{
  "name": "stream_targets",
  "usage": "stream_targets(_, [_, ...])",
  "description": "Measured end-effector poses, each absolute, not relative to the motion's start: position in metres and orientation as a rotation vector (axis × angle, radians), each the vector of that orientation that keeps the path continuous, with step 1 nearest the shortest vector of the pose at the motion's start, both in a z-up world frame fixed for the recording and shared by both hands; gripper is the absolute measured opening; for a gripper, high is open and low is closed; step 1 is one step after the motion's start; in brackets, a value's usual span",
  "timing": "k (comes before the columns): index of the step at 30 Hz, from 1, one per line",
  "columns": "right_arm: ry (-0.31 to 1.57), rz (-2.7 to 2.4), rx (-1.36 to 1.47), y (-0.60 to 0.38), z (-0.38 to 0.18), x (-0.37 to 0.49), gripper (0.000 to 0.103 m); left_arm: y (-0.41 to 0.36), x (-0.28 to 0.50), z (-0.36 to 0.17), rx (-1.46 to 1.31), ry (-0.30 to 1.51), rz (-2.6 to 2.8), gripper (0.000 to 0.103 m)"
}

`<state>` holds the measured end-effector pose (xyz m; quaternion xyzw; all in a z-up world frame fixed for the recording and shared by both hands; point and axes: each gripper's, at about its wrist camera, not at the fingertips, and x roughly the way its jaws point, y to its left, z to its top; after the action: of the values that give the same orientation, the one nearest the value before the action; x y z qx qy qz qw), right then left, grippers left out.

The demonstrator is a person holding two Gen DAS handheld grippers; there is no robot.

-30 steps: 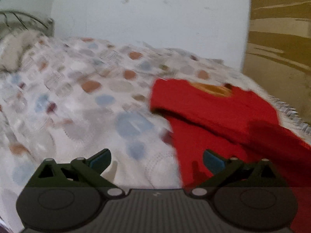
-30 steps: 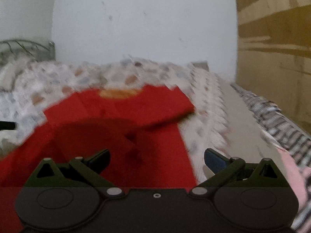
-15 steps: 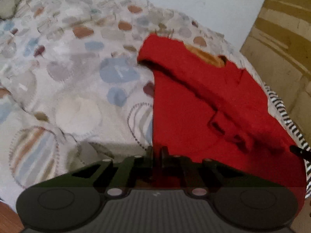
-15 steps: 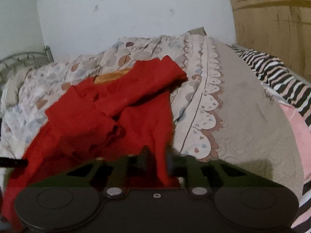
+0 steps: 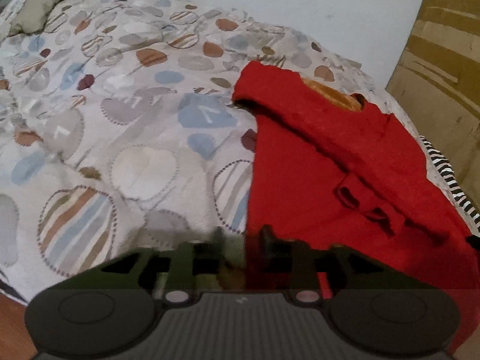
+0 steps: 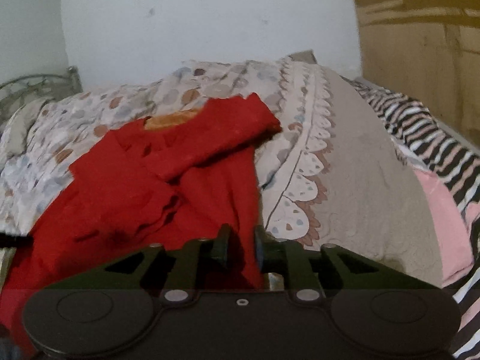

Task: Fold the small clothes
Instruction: 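Grasp the shirt hem edge with the right gripper and lift it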

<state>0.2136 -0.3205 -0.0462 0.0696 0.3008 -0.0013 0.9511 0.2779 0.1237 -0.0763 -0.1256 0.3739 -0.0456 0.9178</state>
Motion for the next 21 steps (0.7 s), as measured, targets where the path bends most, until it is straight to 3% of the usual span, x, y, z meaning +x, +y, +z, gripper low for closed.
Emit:
stream_targets(2, [0.604, 0.013, 0.117, -0.321, -0.043, 0.202, 0.033, 0.124, 0.273, -0.075, -0.266, 0.771, -0.086, 0.054])
stream_targets(4, [0.594, 0.007, 0.081, -0.318, -0.039, 0.19, 0.051, 0.121, 0.266, -0.071, -0.249, 0.769, -0.063, 0.079])
stream_targets(6, [0.579, 0.004, 0.041, -0.314, -0.036, 0.175, 0.068, 0.115, 0.257, -0.065, -0.206, 0.753, -0.038, 0.091])
stream_targets(9, [0.544, 0.049, -0.016, -0.306, -0.033, 0.148, 0.088, 0.104, 0.241, -0.06, -0.122, 0.717, -0.045, 0.102])
stream_targets(11, [0.513, 0.111, -0.033, -0.299, -0.032, 0.128, 0.1, 0.095, 0.23, -0.058, -0.071, 0.691, -0.047, 0.102])
stream_targets(21, [0.482, 0.141, -0.563, -0.227, -0.072, 0.084, 0.102, 0.067, 0.197, -0.056, 0.099, 0.631, -0.095, 0.103])
